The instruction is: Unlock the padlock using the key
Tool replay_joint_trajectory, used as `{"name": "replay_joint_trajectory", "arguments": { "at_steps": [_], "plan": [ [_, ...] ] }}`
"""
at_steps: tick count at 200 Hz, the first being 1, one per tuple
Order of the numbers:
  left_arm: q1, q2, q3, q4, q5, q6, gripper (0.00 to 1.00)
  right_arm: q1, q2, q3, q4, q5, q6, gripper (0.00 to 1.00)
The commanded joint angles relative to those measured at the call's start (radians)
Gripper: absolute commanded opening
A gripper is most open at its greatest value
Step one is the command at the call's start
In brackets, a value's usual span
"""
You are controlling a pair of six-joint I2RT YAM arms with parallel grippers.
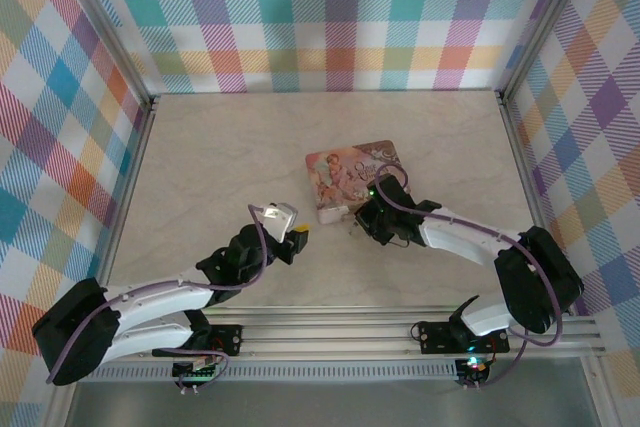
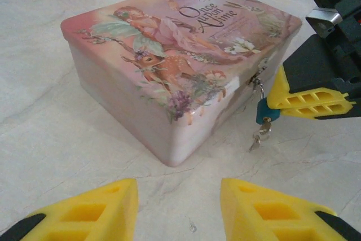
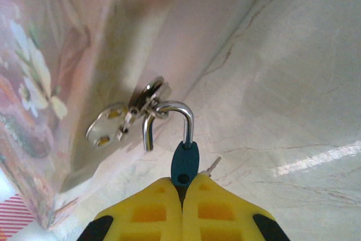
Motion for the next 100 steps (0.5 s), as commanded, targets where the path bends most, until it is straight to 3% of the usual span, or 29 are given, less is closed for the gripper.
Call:
{"name": "replay_joint_trajectory", "arguments": {
  "at_steps": [1, 43, 100],
  "plan": [
    [-0.008, -0.045, -0.007, -0.029, -0.019, 0.019, 0.43, 0.008, 0.005, 0.05, 0.011, 0.055, 0.024, 0.0],
    [-0.008, -0.094, -0.019, -0.068, -0.037, 0.029, 0.43, 0.009, 0.04, 0.075, 0.029, 0.056, 0.003, 0.0],
    [-0.008, -0.119, -0.031, -0.098, -0.047, 0.011, 0.44, 0.019, 0.076, -0.022, 0.162, 0.061, 0.077, 0.0]
  ]
}}
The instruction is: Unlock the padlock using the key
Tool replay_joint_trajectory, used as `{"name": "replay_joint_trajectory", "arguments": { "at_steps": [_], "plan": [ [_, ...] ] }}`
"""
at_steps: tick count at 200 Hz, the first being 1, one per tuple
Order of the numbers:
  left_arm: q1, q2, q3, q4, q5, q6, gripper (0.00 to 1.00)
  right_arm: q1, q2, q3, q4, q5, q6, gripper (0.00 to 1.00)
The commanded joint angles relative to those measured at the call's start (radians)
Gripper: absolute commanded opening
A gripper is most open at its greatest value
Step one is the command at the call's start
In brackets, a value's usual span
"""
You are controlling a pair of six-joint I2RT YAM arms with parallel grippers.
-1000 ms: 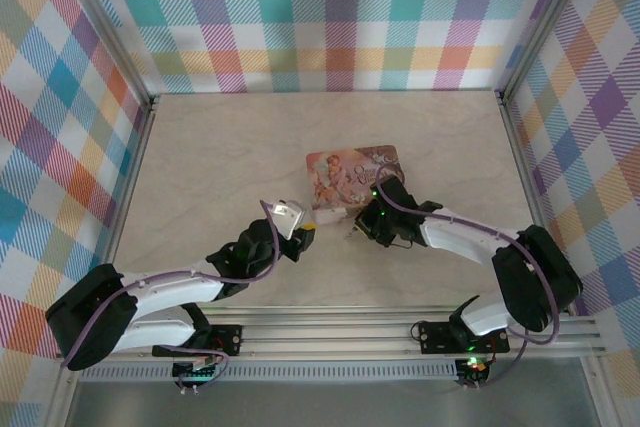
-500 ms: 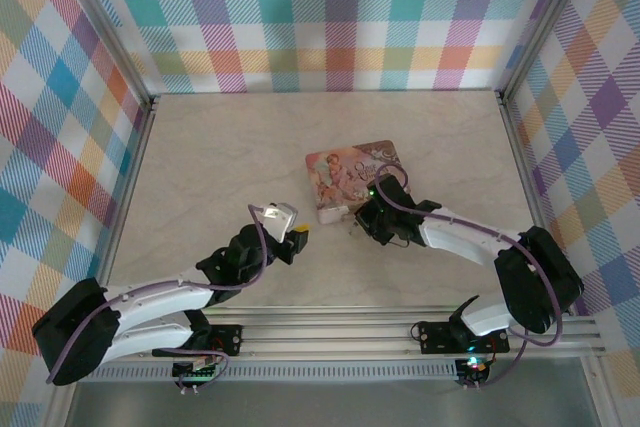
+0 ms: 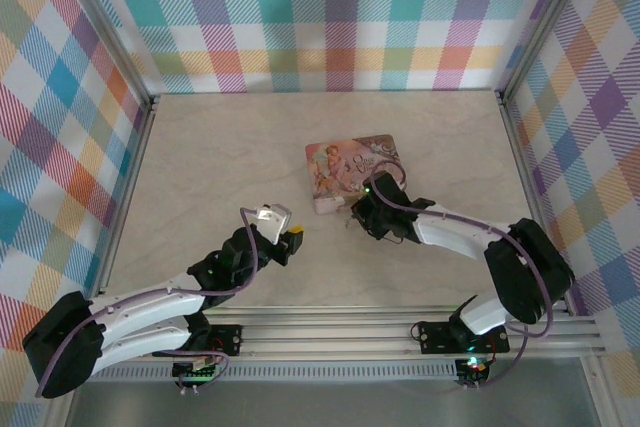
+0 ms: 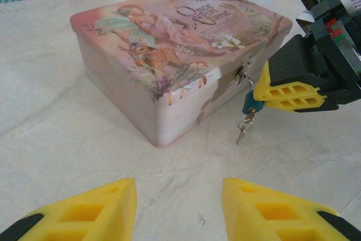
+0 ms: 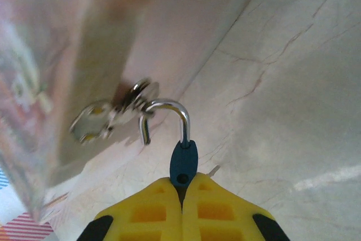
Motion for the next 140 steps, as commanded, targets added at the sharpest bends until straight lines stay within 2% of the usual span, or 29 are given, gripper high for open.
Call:
{"name": "replay_joint_trajectory", "arguments": {
  "at_steps": [1, 68, 102, 140],
  "plan": [
    [-0.008, -0.023, -0.012, -0.023, -0.021, 0.001, 0.44, 0.013, 0.009, -0.021, 0.058, 0.022, 0.044, 0.0],
    [-0.008, -0.051, -0.01, -0.043, -0.023, -0.003, 0.44, 0.016, -0.024, 0.05, 0.015, 0.205, 0.032, 0.0],
    [-0.008, -0.083, -0.011, -0.082, -0.03, 0.003, 0.44, 0.019, 0.019, 0.009, 0.094, 0.186, 0.091, 0.0],
    [-0.008, -0.122, -0.019, -0.109, -0.043, 0.003, 0.45, 0.03, -0.017, 0.054, 0.075, 0.231, 0.027, 0.0]
  ]
}}
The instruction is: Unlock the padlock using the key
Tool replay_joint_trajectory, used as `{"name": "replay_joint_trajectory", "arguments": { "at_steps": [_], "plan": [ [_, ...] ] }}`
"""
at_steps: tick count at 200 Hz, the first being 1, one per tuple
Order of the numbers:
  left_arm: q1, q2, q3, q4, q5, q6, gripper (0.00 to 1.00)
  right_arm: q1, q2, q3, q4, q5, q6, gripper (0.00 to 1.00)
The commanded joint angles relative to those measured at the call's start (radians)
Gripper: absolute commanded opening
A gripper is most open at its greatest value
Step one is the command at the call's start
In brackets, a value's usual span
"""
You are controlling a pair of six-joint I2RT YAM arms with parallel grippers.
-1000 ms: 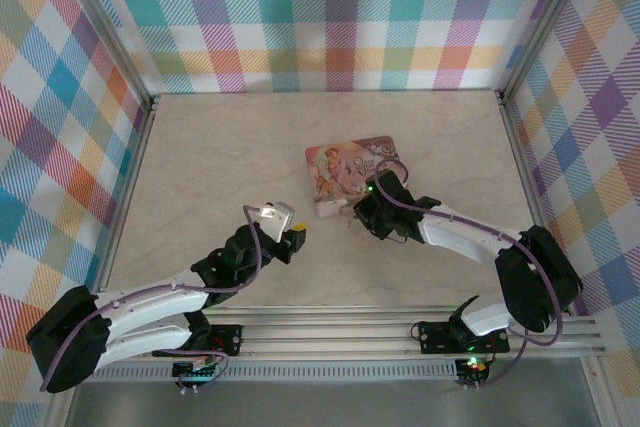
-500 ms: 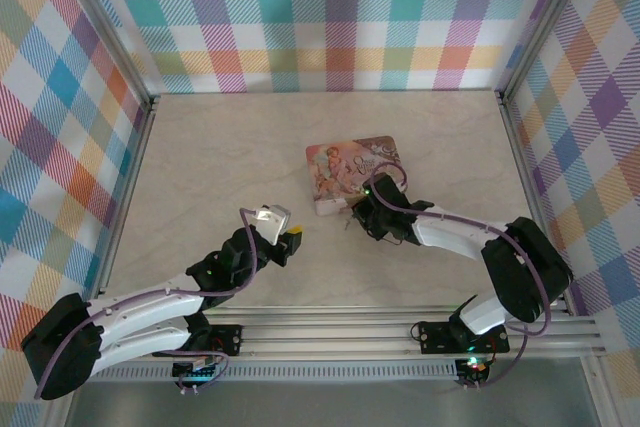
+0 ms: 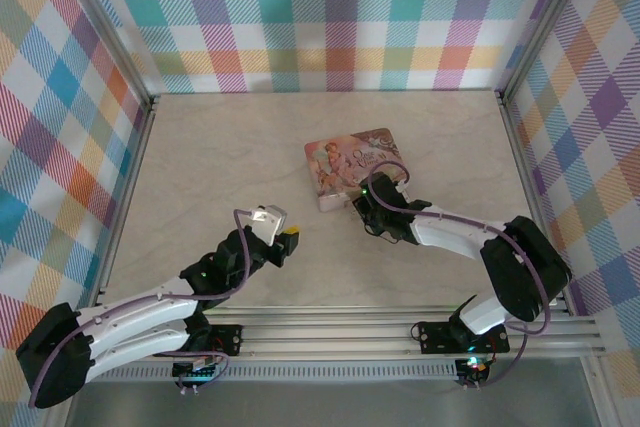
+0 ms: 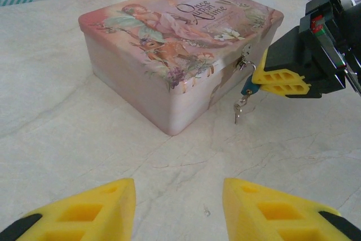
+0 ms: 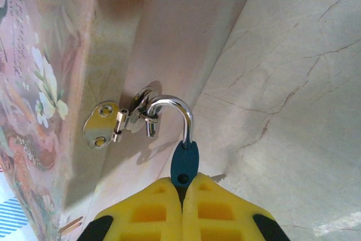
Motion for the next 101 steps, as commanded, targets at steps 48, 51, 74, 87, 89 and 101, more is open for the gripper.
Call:
{"name": "replay_joint_trajectory", "arguments": {
  "at_steps": [48, 51, 74, 87, 89, 101],
  "plan": [
    [-0.009, -0.054, -0.019, -0.049, -0.029, 0.001, 0.45, 0.01, -0.021, 0.093, 0.029, 0.067, -0.07, 0.0],
    [-0.009, -0.055, -0.019, -0.051, -0.03, 0.001, 0.45, 0.009, -0.018, 0.095, 0.03, 0.062, -0.07, 0.0],
    [-0.008, -0.069, -0.018, -0.066, -0.032, 0.002, 0.45, 0.009, -0.001, 0.11, 0.029, 0.048, -0.081, 0.0],
    [-0.008, -0.074, -0.017, -0.075, -0.035, 0.002, 0.46, 0.009, 0.005, 0.111, 0.017, 0.058, -0.088, 0.0],
    [-0.009, -0.074, -0.018, -0.075, -0.034, 0.002, 0.46, 0.009, 0.005, 0.111, 0.015, 0.06, -0.087, 0.0],
    [-0.009, -0.078, -0.019, -0.08, -0.034, -0.001, 0.46, 0.001, 0.016, 0.099, 0.016, 0.064, -0.084, 0.0]
  ]
}}
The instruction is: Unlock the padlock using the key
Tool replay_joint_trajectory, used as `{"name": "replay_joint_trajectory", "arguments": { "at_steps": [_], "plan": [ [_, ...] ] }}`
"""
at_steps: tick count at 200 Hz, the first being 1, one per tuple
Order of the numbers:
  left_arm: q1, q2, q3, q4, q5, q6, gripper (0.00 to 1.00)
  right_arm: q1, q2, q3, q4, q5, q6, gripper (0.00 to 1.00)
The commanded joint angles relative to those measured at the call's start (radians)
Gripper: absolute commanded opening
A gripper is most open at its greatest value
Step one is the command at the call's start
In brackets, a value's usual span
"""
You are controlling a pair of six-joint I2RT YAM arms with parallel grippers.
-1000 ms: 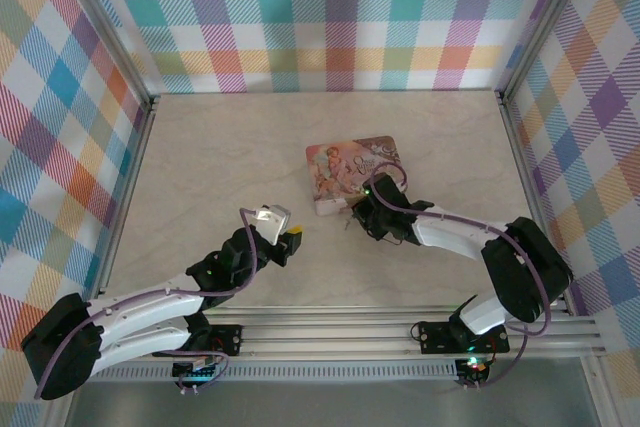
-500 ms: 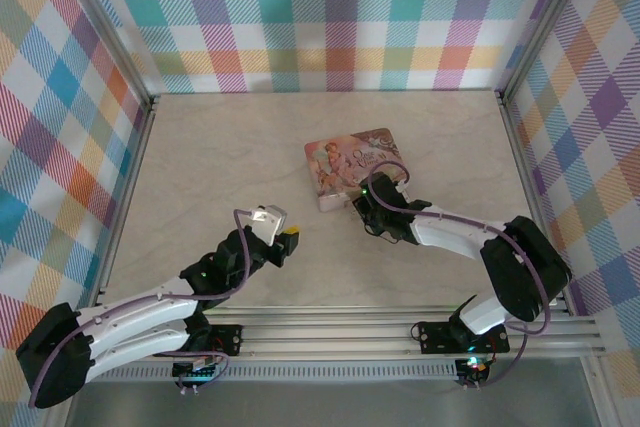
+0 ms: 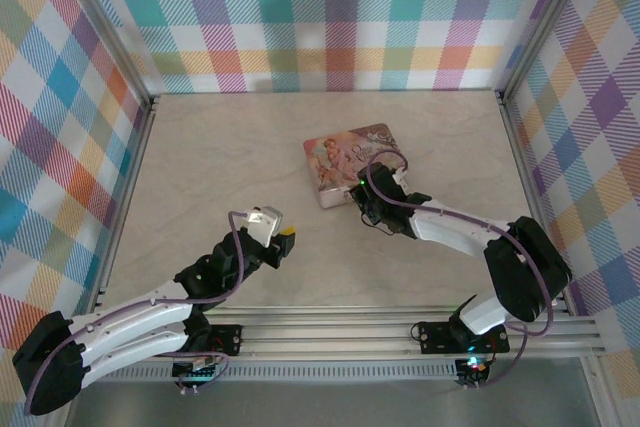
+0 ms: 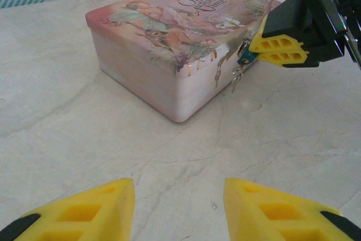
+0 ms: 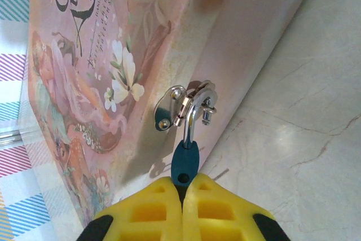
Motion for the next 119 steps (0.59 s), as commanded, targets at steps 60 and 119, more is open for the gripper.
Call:
{"name": "replay_joint_trajectory", "arguments": {
  "at_steps": [60, 119],
  "plan": [
    [-0.008, -0.037, -0.011, -0.046, -0.019, -0.001, 0.46, -0.048, 0.099, -0.043, 0.105, -0.073, 0.02, 0.0],
    [-0.008, -0.07, -0.015, -0.081, -0.027, -0.008, 0.46, -0.101, 0.059, -0.058, 0.134, -0.083, 0.008, 0.0]
  ]
}}
